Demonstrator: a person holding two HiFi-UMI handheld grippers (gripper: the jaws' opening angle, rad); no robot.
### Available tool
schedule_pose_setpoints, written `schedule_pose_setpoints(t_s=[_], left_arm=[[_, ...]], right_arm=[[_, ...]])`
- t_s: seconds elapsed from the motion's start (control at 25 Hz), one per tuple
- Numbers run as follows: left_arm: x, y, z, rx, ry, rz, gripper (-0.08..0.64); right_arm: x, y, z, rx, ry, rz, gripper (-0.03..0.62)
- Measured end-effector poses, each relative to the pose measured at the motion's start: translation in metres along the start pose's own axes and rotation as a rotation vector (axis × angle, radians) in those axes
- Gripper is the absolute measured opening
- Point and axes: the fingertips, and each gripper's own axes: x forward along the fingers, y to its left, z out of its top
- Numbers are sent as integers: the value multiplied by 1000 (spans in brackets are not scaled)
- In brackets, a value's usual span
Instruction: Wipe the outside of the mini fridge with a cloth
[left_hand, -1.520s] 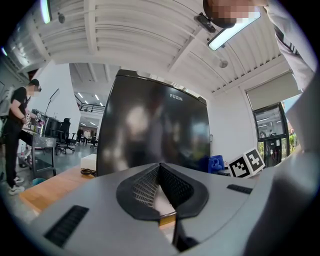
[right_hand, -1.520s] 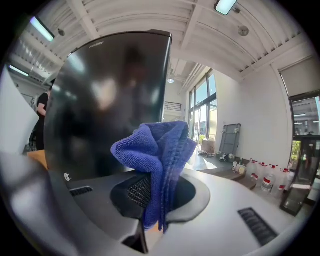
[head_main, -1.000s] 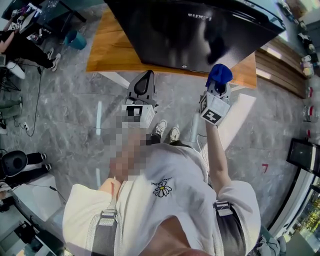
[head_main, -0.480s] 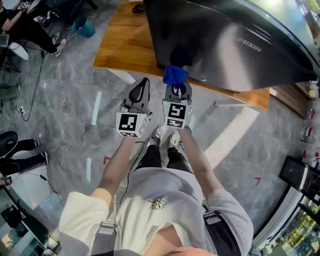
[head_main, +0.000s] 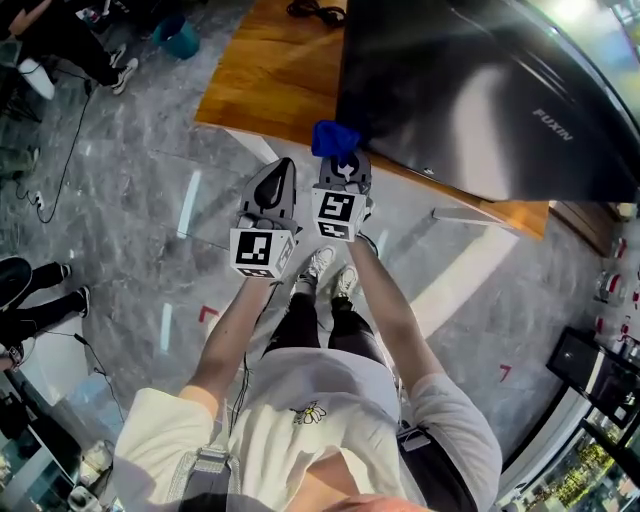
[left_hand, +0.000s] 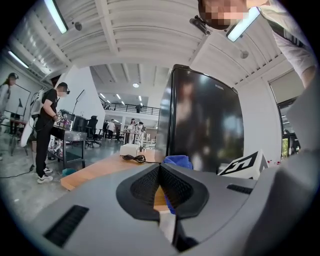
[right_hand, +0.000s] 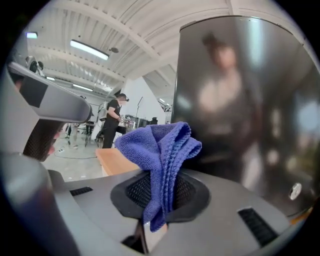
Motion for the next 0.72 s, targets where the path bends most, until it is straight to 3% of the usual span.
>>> schedule_pose_setpoints(t_s=[0.36, 0.72], left_arm=[[-2, -22, 0, -6, 2, -53, 5], [13, -82, 2, -5, 10, -145, 5]], right_arm=[[-18, -21, -3, -14, 6, -55, 71], [-63, -79, -21, 8, 27, -149, 72]])
